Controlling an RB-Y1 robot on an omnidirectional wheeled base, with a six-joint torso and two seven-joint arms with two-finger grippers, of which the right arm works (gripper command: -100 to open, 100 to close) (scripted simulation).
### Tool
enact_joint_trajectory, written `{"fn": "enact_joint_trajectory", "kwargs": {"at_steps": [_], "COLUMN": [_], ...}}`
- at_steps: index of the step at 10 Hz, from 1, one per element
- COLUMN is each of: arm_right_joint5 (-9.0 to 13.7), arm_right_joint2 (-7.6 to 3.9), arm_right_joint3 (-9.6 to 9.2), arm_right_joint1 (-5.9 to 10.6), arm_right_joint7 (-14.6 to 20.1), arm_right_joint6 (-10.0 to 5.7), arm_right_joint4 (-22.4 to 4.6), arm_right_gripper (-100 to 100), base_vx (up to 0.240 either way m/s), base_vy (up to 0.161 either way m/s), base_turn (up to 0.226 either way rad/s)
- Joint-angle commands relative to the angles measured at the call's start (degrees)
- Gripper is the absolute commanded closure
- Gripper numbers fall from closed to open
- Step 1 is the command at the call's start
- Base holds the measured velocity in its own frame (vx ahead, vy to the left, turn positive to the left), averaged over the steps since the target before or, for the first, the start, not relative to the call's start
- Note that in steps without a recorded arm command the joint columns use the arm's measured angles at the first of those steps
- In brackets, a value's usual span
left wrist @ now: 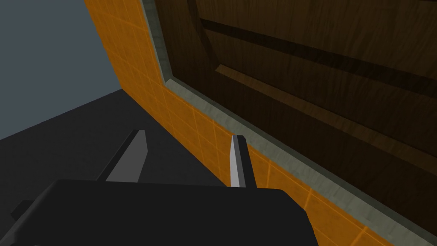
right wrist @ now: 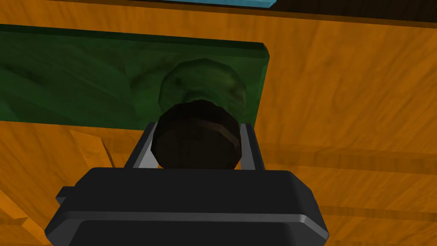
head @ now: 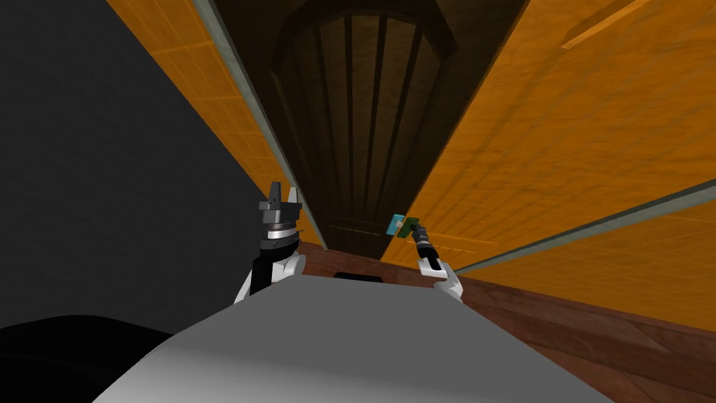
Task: Pull the door open
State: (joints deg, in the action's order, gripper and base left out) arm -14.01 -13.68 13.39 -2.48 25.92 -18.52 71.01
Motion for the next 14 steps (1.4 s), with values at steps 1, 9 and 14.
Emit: {"fn": "enact_joint_trajectory", "kwargs": {"at_steps": [1, 9, 14], "arm_right_joint5": [0.25, -0.54, 0.27], "arm_right_joint2": [-1.24, -0.73, -2.09], "arm_right_joint3": [1.30, -2.47, 1.39], "arm_right_joint1": [-0.86, -1.74, -2.49], "arm_right_joint7": [0.26, 2.13, 0.84], "arm_right_joint6": [0.06, -1.86, -1.10], "arm_right_joint4": [-1.17, 0.95, -1.59], "arm_right_gripper": [100, -100, -100], "base_vx": [-0.200, -0.179, 0.035], "base_vy": [-0.120, -0.003, -0.081], "base_turn": [-0.126, 0.033, -0.106]}}
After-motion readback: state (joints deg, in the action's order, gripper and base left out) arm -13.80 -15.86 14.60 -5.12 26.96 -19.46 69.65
